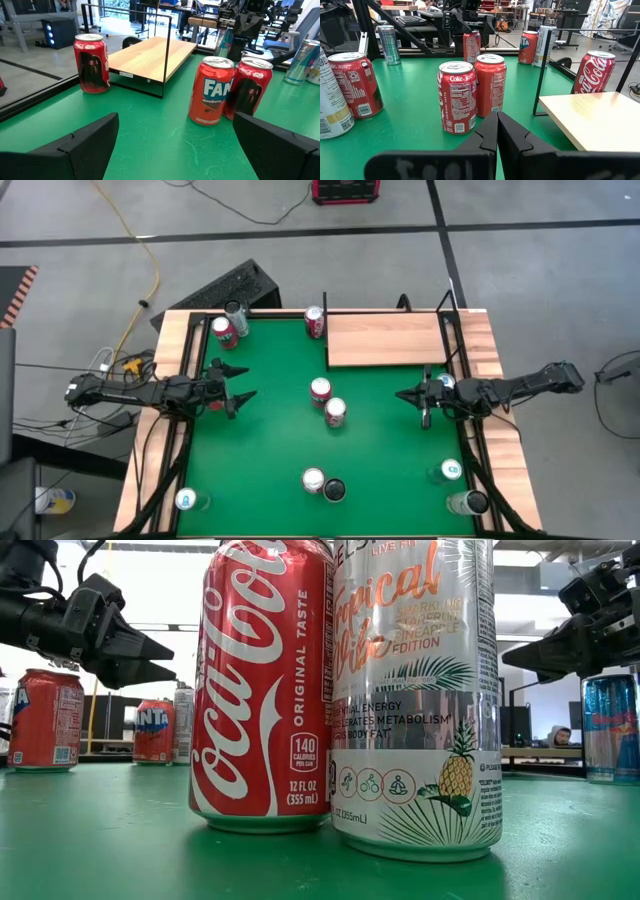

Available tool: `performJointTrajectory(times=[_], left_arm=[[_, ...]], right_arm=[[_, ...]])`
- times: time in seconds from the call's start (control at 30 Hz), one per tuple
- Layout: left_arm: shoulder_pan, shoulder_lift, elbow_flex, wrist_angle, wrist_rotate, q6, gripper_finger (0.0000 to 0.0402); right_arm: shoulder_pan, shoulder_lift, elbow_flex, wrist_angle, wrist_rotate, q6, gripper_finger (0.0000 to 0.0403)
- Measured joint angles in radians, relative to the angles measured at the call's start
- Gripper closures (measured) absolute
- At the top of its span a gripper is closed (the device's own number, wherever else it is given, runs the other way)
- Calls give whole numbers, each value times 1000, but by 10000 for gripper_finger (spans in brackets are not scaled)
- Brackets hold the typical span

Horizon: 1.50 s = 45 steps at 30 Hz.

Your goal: Place canned beverage on shelf

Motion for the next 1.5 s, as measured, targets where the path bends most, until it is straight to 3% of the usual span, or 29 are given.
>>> performJointTrajectory(times=[0.6,1.13,1.3,1.5], left_arm=[[0,0,0,0,0,-9,24],[0,0,0,29,-26,-322,24],[0,0,0,212,9,-266,24],[12,50,22,402,81,-78,24]], right_arm=[[0,0,0,0,0,0,371],[0,0,1,17,1,1,371],[0,1,44,73,2,-17,371],[2,22,132,112,1,-110,371]])
